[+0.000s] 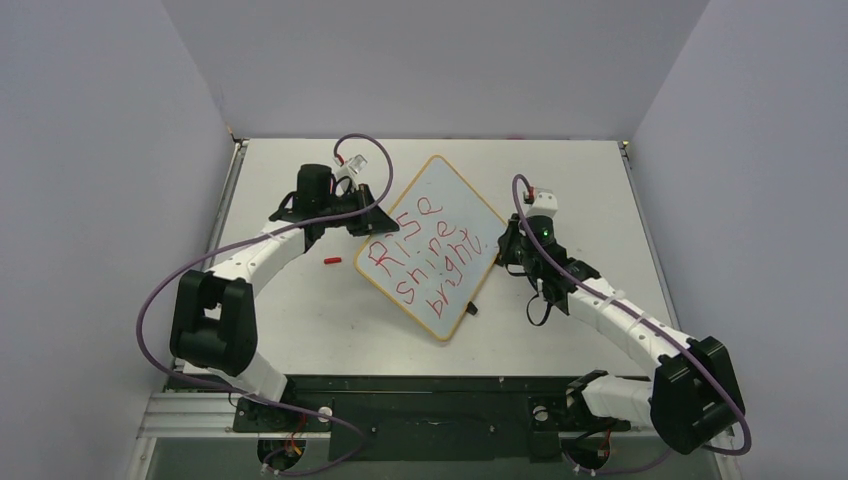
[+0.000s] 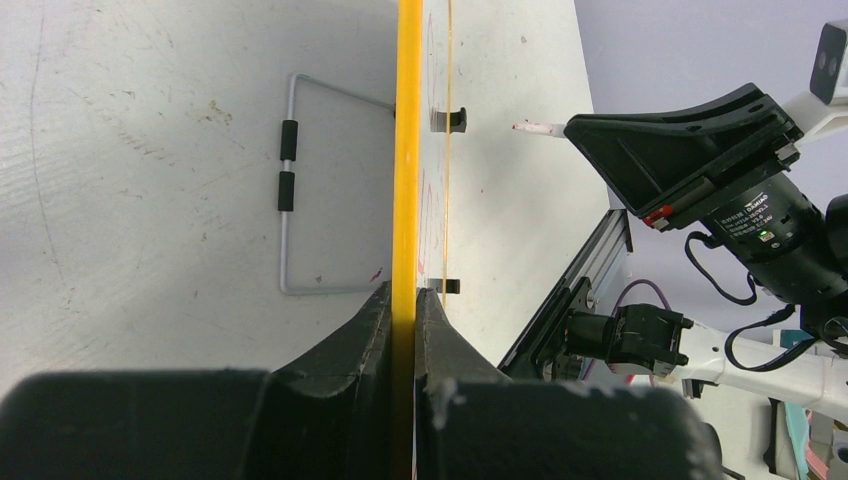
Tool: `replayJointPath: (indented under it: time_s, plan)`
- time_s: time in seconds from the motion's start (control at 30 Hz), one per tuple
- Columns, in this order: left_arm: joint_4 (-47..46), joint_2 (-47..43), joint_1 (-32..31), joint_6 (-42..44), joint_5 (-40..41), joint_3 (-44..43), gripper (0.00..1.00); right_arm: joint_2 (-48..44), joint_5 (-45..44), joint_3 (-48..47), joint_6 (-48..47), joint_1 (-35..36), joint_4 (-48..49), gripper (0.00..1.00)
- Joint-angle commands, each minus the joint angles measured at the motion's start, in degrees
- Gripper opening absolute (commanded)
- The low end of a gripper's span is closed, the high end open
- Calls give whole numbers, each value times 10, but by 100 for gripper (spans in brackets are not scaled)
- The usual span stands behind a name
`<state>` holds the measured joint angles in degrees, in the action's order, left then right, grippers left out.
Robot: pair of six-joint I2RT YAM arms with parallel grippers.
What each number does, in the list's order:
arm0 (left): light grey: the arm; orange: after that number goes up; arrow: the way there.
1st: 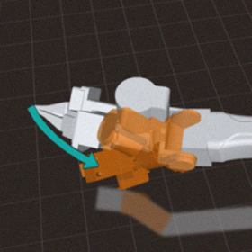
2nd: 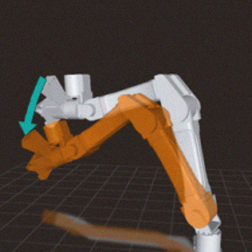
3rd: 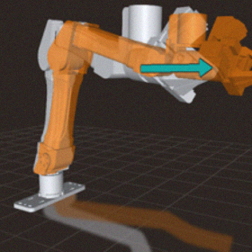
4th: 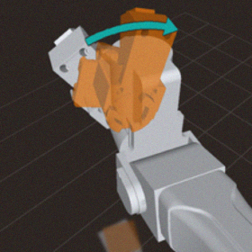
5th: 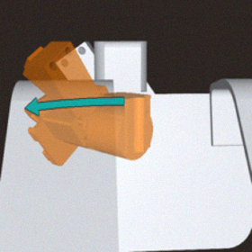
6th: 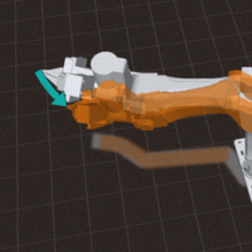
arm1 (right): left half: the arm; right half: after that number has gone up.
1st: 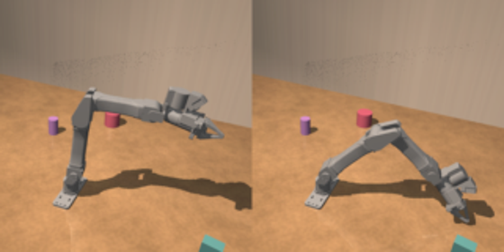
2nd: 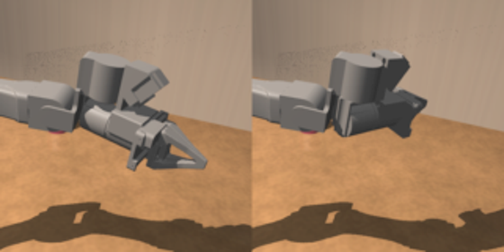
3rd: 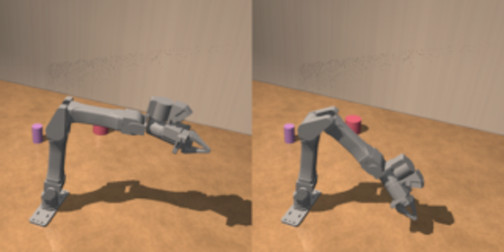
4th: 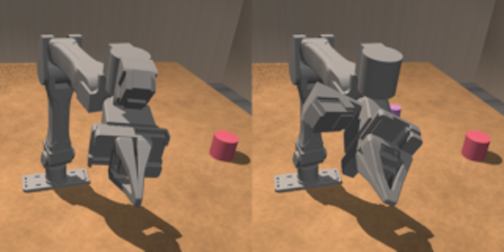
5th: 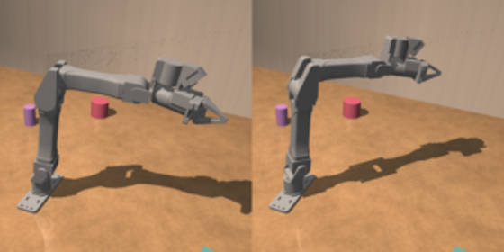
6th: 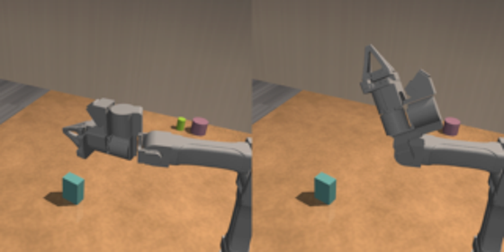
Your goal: Write a sentence on the whiteboard
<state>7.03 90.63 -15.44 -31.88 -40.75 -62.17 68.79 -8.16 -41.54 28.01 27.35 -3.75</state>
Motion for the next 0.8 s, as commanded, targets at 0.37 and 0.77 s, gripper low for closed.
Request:
replayJointPath:
  time_s: [0.37, 0.77]
  plan:
    - [6, 46, 12, 57, 119, -12, 20, -59, -6, 9, 4, -3, -5, 0]
    - [0, 33, 12, 58, 128, -5, 32, -64, -7, 12, 3, -2, -8, 0]
